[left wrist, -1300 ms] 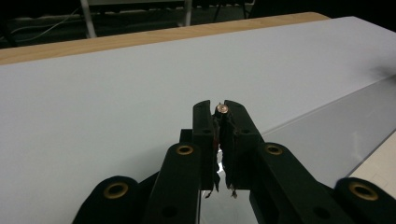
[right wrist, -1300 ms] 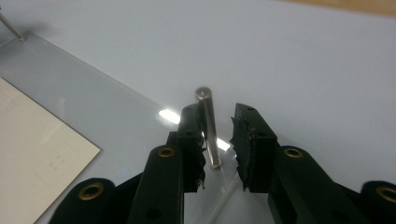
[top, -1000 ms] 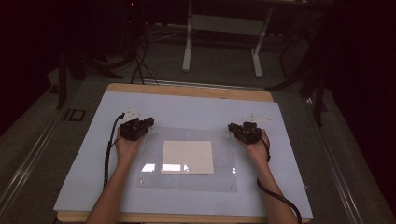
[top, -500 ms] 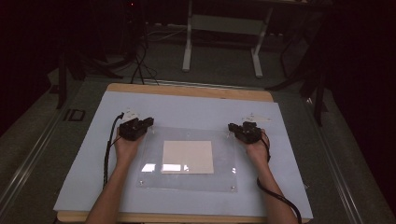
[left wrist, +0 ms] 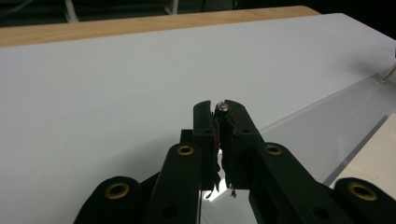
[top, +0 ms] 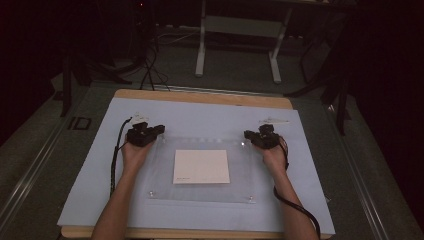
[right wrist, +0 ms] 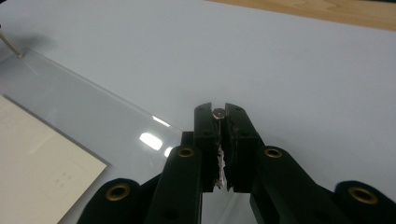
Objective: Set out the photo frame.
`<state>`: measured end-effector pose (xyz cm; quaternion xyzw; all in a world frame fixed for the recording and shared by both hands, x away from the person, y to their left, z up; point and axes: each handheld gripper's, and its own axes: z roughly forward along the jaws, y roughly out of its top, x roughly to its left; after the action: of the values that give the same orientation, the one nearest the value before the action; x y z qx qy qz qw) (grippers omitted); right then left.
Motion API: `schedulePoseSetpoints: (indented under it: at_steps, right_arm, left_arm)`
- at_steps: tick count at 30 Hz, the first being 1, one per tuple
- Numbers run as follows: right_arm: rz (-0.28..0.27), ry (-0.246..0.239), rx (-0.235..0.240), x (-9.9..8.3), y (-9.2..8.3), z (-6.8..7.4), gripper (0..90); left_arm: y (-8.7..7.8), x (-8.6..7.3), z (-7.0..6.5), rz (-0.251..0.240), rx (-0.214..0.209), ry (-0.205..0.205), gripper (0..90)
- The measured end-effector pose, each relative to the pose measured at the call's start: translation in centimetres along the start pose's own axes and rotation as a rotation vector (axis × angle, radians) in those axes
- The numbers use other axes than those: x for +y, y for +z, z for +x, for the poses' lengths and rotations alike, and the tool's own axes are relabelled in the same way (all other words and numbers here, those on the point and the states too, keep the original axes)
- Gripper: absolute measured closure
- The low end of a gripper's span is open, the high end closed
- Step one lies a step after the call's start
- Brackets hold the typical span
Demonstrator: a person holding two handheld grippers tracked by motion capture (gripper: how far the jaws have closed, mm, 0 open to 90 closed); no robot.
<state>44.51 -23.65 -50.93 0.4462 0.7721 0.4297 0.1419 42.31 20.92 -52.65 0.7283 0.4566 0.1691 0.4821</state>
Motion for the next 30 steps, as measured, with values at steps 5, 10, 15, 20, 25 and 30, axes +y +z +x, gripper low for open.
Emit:
schedulePoseSetpoints:
  at_steps: [5,10,15,20,25,30]
  right_arm:
    - [0.010,0.026,0.006,0.3,0.3,-0.3,85.3]
    - [0.011,0.032,-0.003,0.5,0.5,-0.4,85.7]
    - [0.009,0.062,0.000,0.8,0.9,-0.8,85.7]
    - [0.006,0.092,0.007,1.1,1.4,-1.2,85.5]
    - [-0.004,0.123,0.000,1.2,1.9,-1.4,85.0]
    - [0.000,0.146,-0.022,1.4,2.5,-1.5,84.2]
  left_arm:
    - [0.4,0.3,0.4,0.010,-0.015,-0.020,85.4]
    - [0.7,1.0,0.7,0.041,-0.023,-0.035,85.9]
    - [1.2,1.3,1.3,0.049,-0.038,-0.073,85.9]
    - [1.7,1.6,1.7,0.055,-0.041,-0.106,85.8]
    - [2.4,2.0,1.9,0.072,-0.030,-0.122,85.1]
    - [2.9,2.0,2.1,0.070,-0.014,-0.146,84.2]
